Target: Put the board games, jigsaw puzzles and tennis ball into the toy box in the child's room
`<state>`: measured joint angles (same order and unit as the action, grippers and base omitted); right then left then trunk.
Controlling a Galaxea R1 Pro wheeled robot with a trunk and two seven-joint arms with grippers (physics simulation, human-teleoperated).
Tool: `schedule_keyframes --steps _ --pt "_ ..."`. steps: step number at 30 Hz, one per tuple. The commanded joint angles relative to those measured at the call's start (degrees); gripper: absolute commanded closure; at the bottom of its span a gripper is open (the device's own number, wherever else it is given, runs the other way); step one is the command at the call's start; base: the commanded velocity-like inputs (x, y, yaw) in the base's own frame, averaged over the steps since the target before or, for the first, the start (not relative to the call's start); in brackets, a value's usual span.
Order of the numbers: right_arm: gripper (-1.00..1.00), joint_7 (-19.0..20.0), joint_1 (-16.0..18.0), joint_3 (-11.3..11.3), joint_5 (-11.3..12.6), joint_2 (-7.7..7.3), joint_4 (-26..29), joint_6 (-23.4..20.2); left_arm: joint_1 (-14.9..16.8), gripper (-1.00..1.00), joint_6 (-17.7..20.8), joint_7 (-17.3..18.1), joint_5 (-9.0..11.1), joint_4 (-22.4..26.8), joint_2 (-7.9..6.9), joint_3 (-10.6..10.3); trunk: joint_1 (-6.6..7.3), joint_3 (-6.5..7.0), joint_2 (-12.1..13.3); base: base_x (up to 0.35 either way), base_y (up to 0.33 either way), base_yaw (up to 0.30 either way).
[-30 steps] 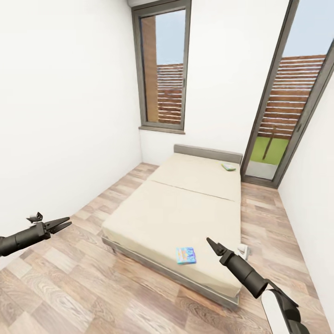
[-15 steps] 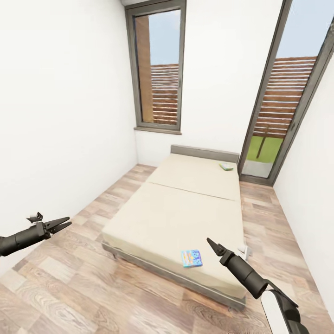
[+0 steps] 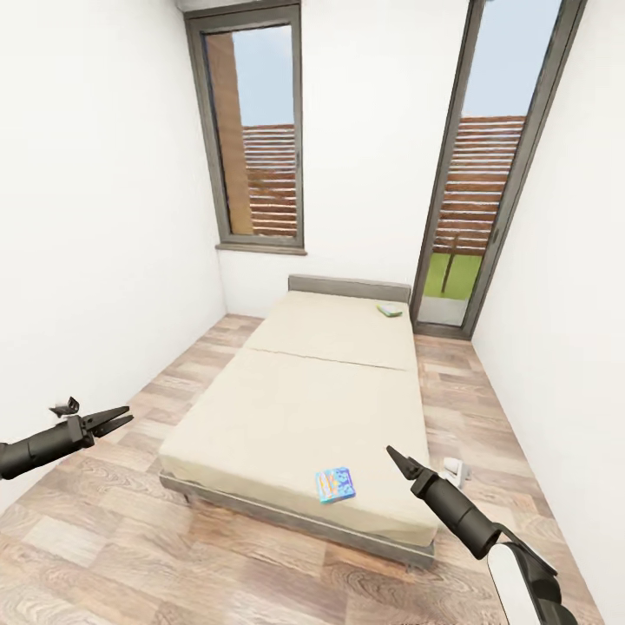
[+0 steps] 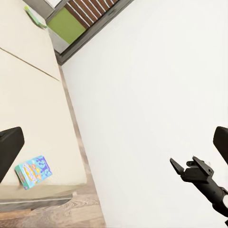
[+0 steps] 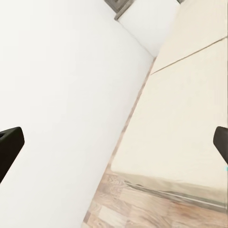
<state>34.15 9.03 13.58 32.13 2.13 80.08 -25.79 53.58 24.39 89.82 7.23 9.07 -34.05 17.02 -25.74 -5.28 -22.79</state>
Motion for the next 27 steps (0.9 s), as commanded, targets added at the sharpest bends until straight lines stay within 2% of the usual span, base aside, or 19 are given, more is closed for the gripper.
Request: schedule_keyframes --steps 1,11,27 --pt "-1.00 0.1 0.1 0.1 0.4 0.06 0.0 -0.5 0.0 -1.00 0.6 0.2 0.5 0.0 -0.05 -0.5 -0.04 -0.07 -0.1 0.001 0.001 -0.256" --pt "-1.00 0.1 0.1 0.1 0.4 0.06 -0.2 -0.5 0.0 -1.00 0.6 0.2 0.5 0.0 -0.02 -0.5 -0.04 0.48 -0.1 0.000 0.045 -0.255" --pt "-1.00 0.0 0.1 0.1 0.4 0.06 -0.2 -0.5 0.0 -1.00 0.6 0.2 0.5 0.0 -0.05 -0.5 -0.04 1.39 -0.1 0.000 0.184 -0.253"
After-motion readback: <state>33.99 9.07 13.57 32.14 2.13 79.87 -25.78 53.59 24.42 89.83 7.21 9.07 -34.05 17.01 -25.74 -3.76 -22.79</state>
